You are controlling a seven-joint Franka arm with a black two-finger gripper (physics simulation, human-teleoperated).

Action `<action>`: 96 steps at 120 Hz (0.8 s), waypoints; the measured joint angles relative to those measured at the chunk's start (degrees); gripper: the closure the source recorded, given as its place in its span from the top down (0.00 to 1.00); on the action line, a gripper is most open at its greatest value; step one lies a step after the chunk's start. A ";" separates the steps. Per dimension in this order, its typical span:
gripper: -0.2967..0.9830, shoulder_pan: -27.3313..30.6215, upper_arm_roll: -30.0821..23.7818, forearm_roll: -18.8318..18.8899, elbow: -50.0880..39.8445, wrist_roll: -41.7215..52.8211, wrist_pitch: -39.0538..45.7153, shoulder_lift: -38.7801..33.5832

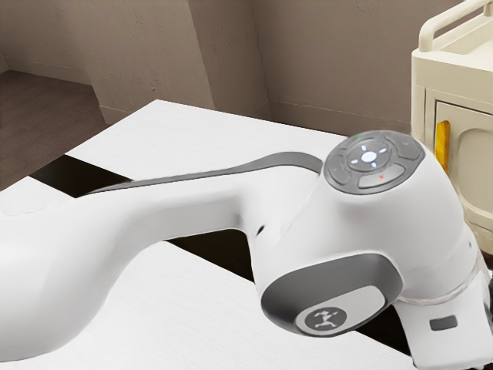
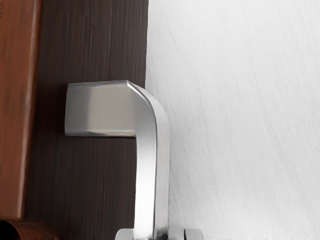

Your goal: Pull the drawer handle with one arm to open the drawer

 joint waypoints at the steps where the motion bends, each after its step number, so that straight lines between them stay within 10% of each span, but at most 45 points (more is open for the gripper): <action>1: 0.25 0.00 0.00 -0.11 -0.24 -0.02 0.00 -0.26; 96: 0.24 -0.27 1.50 -10.35 -18.95 -0.80 1.79 -20.06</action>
